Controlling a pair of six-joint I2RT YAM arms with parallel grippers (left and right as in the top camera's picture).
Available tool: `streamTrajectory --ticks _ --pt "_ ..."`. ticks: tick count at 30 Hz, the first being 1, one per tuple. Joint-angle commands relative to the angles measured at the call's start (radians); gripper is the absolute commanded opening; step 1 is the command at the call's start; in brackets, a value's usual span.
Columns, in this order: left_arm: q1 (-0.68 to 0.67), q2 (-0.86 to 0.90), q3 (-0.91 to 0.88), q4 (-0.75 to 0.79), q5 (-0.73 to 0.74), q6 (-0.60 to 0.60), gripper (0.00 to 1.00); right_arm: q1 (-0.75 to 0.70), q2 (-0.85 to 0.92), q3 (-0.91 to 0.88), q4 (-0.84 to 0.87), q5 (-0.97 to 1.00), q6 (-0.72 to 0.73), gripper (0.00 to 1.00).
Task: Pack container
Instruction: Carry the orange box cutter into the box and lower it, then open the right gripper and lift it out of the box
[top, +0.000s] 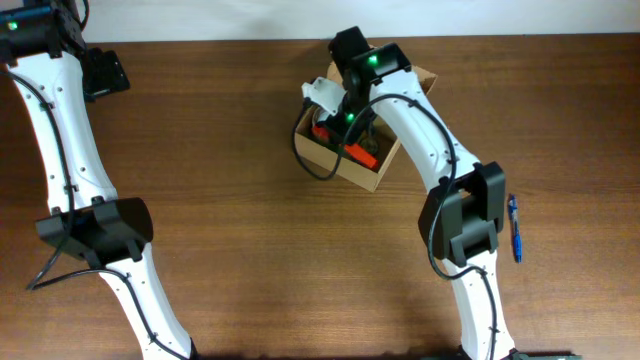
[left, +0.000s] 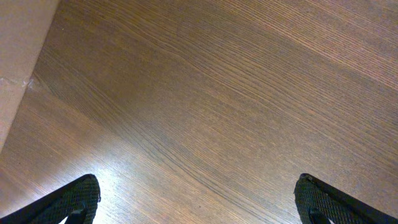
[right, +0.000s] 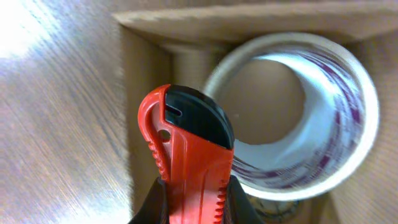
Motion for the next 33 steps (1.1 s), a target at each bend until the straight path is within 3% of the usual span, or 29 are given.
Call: streamTrajectory --ticks 1,24,30,33 --pt "0.003 -0.009 -0.006 0.002 0.004 0.005 1.0 0.022 0.014 0.002 -0.005 -0.028 -0.011 0.06" --pt "0.003 -0.009 -0.006 0.002 0.004 0.005 1.0 0.025 0.014 -0.139 0.018 -0.016 -0.01 0.08" --pt "0.003 -0.009 -0.006 0.002 0.004 0.005 1.0 0.025 0.014 -0.139 0.016 -0.016 -0.01 0.33" --pt "0.003 -0.009 -0.006 0.002 0.004 0.005 1.0 0.023 0.014 -0.139 0.016 -0.016 -0.01 0.37"
